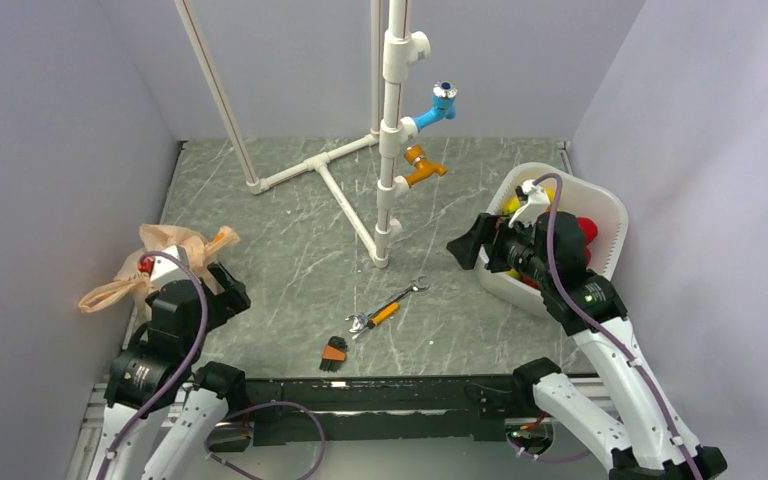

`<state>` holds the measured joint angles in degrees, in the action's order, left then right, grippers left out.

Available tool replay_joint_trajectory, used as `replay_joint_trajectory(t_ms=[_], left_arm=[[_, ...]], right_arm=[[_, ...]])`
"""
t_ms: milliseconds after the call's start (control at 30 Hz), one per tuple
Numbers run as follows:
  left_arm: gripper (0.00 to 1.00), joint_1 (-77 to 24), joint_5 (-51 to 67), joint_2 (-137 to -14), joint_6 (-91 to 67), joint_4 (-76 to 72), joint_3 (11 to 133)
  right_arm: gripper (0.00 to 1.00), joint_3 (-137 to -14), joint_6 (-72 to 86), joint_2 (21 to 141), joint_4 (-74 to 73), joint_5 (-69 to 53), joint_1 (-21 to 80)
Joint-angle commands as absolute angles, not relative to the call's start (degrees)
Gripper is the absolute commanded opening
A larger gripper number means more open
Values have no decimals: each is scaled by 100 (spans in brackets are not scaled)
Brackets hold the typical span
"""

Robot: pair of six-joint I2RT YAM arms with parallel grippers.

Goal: Take the fake fruits out of the plastic bag
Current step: Move the plastic bag to the center of the board.

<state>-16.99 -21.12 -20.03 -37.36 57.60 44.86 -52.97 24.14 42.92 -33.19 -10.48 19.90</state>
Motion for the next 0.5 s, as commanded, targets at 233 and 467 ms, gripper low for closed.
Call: replay_joint_trajectory(t_ms=[233, 467], left_arm=[[99, -1678, -4384, -3415, -2595, 4952, 4743], [99, -1297, -4661, -4637, -1785, 4097, 5129]], right_arm=[[100, -5315, 2425, 4742, -2899, -2231, 1975], [100, -5525, 2549, 4944, -3190, -1812, 2014]])
